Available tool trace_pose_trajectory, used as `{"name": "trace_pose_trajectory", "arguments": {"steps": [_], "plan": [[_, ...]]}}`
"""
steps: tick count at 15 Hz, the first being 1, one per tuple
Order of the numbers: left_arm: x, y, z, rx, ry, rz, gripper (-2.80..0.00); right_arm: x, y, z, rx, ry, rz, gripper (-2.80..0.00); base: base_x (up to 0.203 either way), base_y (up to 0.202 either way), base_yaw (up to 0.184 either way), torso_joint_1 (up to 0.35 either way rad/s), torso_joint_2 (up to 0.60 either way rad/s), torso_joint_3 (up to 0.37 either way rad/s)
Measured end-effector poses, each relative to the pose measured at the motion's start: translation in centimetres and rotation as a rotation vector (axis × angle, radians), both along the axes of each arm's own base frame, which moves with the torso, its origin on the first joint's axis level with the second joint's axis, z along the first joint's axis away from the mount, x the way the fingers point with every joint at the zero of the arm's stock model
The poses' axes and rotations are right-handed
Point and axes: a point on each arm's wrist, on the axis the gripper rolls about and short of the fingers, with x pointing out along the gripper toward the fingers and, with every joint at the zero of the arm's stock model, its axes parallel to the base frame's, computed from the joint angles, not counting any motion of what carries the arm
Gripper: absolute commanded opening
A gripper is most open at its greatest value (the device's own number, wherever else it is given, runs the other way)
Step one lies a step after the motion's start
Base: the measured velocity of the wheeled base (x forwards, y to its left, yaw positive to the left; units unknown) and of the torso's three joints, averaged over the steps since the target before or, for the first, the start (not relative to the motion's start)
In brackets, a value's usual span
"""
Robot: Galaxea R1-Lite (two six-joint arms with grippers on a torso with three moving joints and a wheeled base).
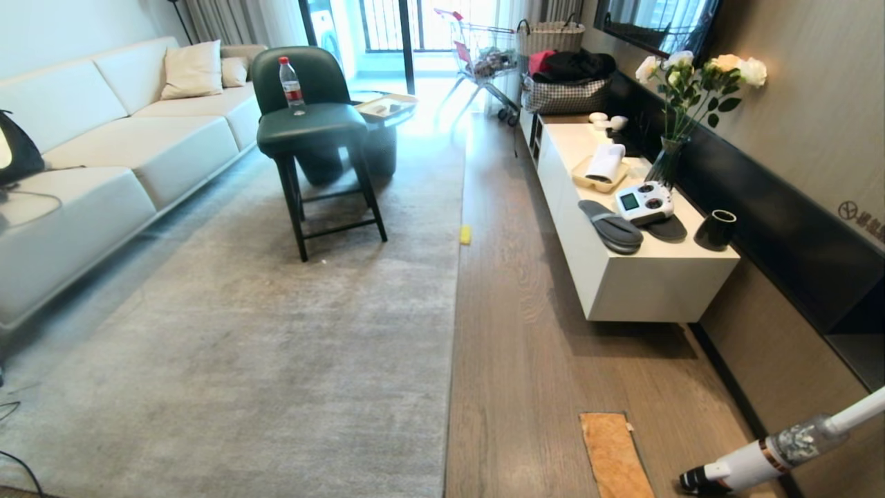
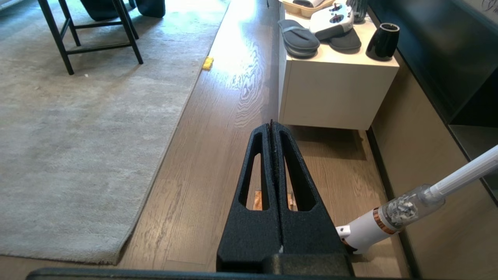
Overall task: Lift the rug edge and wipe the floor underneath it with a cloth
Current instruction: Lift up the carpet
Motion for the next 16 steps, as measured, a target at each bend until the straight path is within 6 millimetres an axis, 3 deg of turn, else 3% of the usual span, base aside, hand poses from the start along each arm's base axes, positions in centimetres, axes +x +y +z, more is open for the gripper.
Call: {"name": "trace_pose_trajectory", "arguments": {"steps": [6,16], "plan": [[0.00,0.00,0.00,-0.001,0.000,0.000,-2.80,0.00,0.00,-0.01,0.000,0.001,0.000,-2.80,0.000,0.000,0.000,-0.009,0.42,0.421],[0.00,0.00,-0.01,0.000,0.001,0.000,-2.80,0.00,0.00,-0.01,0.000,0.001,0.001,-2.80,0.000,0.000,0.000,0.006,0.03,0.037]]}}
